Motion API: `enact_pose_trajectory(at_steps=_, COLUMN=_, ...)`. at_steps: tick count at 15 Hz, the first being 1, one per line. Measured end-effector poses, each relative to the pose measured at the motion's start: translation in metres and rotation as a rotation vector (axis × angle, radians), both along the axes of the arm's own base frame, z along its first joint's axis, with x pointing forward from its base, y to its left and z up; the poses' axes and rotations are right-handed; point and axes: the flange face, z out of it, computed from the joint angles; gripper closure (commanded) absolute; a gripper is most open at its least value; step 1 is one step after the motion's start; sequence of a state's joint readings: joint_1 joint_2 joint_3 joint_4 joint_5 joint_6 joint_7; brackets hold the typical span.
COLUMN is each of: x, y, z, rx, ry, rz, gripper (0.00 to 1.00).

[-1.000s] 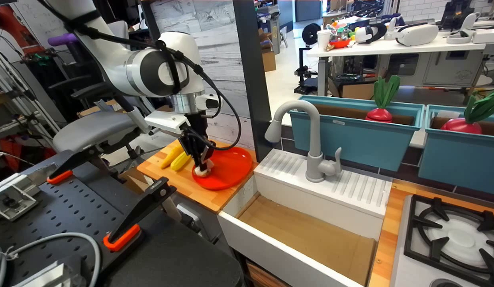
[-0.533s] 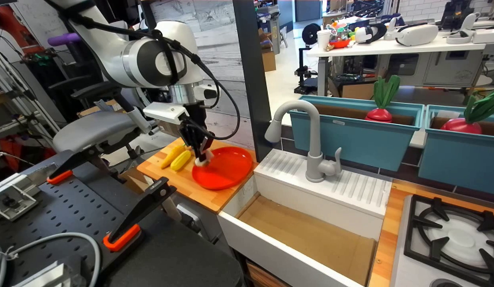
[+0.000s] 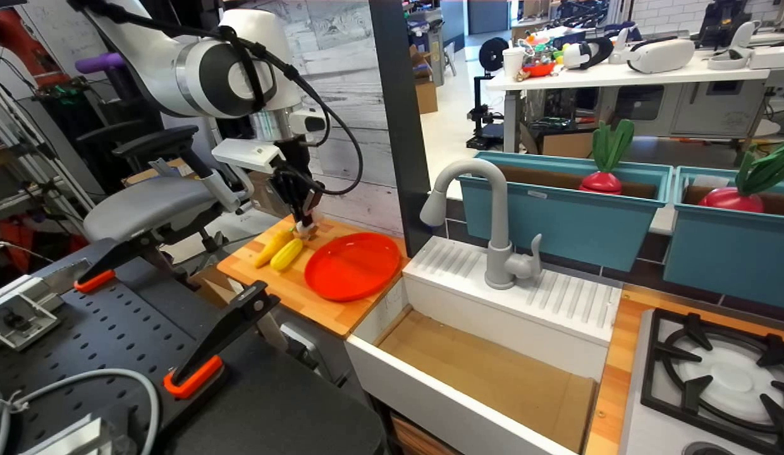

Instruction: Remove the object in the plate and put it on the table

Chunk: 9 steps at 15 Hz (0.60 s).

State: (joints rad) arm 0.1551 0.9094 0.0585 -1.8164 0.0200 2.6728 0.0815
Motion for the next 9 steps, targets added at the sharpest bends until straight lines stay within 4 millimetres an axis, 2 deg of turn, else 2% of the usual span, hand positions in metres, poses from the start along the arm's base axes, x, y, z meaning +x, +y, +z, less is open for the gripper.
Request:
enact_pose_trajectory(at_steps=4, x=0.008, y=0.015, z=-0.003, rx=0.026, ry=-0.012, rz=0.023, gripper=0.97)
enact_pose_trajectory(at_steps=9, x=0.017, y=0.011, z=-0.025, rx=0.033, ry=-0.013, rz=0.019, gripper=0.97)
